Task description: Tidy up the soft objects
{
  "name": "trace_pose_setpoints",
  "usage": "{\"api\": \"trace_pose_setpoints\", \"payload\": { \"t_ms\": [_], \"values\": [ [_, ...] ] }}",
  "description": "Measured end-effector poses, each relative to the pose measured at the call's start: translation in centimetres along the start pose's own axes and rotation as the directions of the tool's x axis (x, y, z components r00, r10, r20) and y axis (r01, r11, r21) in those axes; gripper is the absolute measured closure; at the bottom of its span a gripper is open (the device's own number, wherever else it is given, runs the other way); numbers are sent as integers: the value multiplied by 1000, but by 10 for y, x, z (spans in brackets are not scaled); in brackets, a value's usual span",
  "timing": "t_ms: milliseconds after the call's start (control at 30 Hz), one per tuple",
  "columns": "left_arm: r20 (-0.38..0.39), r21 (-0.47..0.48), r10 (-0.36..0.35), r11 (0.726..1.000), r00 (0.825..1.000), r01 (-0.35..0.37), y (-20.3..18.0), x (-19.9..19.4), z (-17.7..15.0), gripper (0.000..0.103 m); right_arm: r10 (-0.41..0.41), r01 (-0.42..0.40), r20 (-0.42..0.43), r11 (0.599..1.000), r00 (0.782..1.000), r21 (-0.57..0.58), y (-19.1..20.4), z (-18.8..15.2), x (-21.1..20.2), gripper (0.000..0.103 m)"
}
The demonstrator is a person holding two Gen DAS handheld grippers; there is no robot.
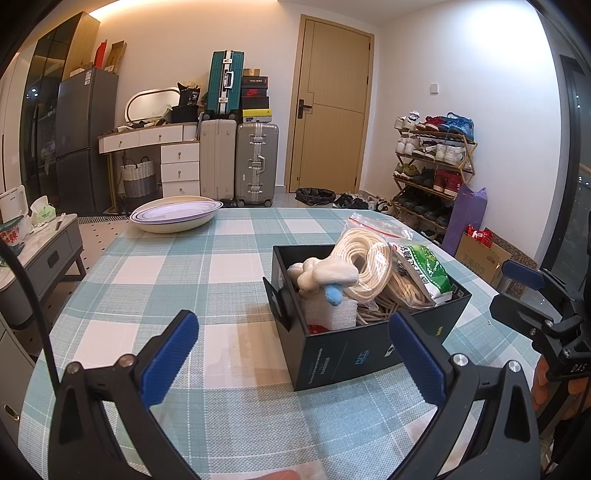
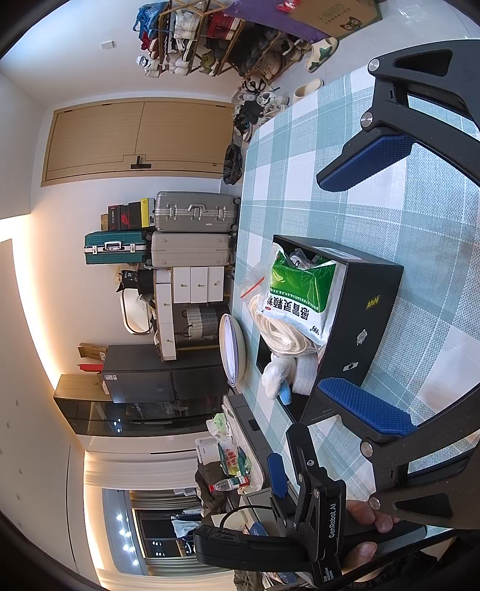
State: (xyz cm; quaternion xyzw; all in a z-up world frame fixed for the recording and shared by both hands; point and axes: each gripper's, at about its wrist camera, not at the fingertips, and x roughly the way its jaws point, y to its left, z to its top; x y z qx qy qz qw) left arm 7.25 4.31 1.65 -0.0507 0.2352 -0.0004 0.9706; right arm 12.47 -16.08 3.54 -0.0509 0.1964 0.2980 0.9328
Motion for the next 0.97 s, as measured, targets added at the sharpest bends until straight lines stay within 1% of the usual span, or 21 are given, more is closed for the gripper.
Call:
{"api": "trace_pose_setpoints", "payload": {
  "t_ms": [967],
  "values": [
    [8, 5, -3, 1000, 1000, 3, 1, -2, 1, 0, 0, 0, 1, 1000, 1000, 0, 0, 0, 0, 0]
  ]
}}
